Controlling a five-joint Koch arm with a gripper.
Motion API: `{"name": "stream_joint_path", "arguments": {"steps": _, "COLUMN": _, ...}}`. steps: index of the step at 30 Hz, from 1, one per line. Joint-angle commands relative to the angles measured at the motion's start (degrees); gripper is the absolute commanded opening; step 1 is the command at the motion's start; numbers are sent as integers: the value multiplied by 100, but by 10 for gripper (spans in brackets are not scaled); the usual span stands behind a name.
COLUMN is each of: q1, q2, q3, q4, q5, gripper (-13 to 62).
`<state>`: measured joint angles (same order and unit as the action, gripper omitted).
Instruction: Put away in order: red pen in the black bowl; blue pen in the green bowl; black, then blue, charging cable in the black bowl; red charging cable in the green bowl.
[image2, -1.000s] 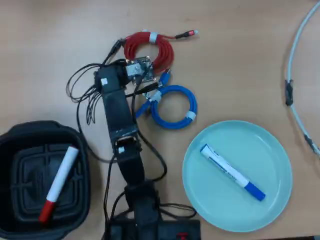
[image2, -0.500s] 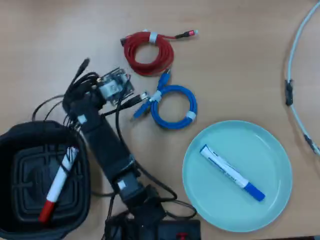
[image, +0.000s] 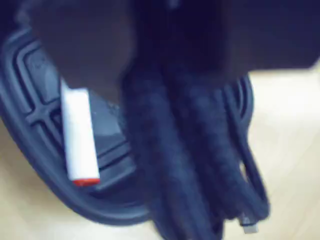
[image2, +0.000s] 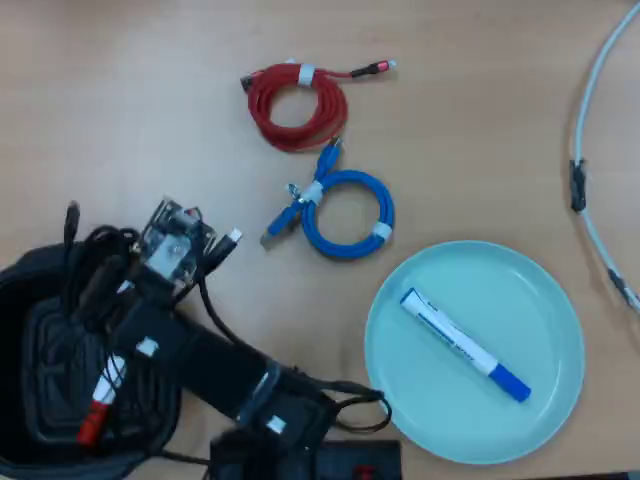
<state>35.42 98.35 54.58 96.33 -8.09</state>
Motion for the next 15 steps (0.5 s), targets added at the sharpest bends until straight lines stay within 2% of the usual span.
{"name": "stream_joint_path", "arguments": {"steps": 1, "q1": -246, "q2": 422, "q3": -167, "q4": -70, "q5": 158, "gripper": -73}}
{"name": "stream_joint_path", "arguments": {"steps": 15, "q1": -1116, "q2": 422, "q3": 519, "q4": -404, "q5": 1283, "gripper": -73}}
